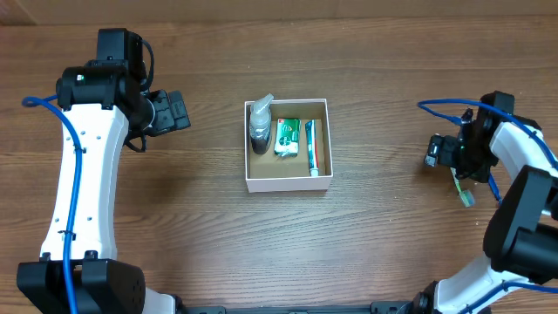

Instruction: Pack container

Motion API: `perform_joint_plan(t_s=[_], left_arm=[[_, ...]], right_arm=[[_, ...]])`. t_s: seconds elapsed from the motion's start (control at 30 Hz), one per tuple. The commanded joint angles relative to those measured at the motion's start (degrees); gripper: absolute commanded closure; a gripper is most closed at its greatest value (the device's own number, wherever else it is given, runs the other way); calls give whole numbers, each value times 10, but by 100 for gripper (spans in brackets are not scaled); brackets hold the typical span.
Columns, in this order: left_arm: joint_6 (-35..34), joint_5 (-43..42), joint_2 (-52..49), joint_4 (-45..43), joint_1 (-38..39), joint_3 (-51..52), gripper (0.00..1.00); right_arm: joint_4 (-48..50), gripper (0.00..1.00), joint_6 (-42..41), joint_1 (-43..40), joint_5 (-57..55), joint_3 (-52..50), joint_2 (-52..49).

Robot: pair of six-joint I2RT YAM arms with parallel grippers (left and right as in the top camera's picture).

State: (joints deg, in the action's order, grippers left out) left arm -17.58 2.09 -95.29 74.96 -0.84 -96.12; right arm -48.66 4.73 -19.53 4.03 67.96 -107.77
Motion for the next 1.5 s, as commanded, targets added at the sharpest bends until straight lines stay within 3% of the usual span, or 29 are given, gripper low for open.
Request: perform_joint_plan(t_s=[0.0,0.1,0.17,0.2,0.37,0.7,0.87,1.0,1.07,1.17,1.3,1.47], left_arm=[[13,-7,0,1,2,5,0],[13,-7,0,2,2,5,0],[13,-7,0,2,2,5,0],[13,-7,0,2,2,5,0],[13,-7,0,2,2,5,0],[13,-7,0,2,2,5,0],[13,-7,0,2,2,5,0],[12,-7,0,2,2,5,0],[11,-7,0,2,2,5,0],[7,-8,0,2,2,5,0],[7,-21,0,-4,2,5,0],[7,-21,0,-6,2,5,0]], right_arm=[[3,5,13,-5,2,-4,-30],[0,7,13,-5,12,-4,-41],[-2,25,13,-5,12,-3,-41],[-2,39,13,-5,12,-3,-41],[-2,69,13,-5,12,-3,-41],[-13,94,1,-5,12,13,-32],[-50,96,-32,-1,34,61,37],[-134,96,-83,58,47,152,139],[-175,96,-83,145,44,215,192],[-179,96,-156,295,-27,267,235],[-142,96,-230,434,-44,265,211],[-142,96,-302,484,-39,262,100]])
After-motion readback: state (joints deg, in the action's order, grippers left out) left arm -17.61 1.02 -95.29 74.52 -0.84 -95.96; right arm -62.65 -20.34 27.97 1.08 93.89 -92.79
